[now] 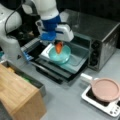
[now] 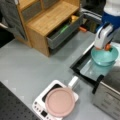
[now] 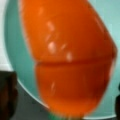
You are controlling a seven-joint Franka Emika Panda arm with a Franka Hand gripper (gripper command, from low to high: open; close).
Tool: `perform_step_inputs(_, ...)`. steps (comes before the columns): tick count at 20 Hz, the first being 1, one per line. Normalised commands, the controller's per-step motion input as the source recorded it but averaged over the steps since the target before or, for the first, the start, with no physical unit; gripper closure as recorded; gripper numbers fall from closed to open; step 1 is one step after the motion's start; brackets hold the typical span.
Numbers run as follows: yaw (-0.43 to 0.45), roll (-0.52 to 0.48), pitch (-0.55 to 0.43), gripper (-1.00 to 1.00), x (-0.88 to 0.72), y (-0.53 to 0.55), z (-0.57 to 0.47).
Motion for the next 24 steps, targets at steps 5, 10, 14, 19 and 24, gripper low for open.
perform_step_inputs(5,-0.068,0.154,-0.164,-1.00,-0.18,-0.04,-0.16)
perform_step_inputs(10,-0.053,0.155,-0.159,-1.00,-0.13,0.00,-0.16)
perform_step_inputs(14,0.022,0.083,-0.144,-1.00,-0.10,0.02,-0.14)
perform_step_inputs(19,0.288,0.002,-0.185,-1.00,-0.09,0.05,-0.10)
perform_step_inputs(24,0.519,0.037,-0.198,-1.00,-0.16,-0.04,-0.12)
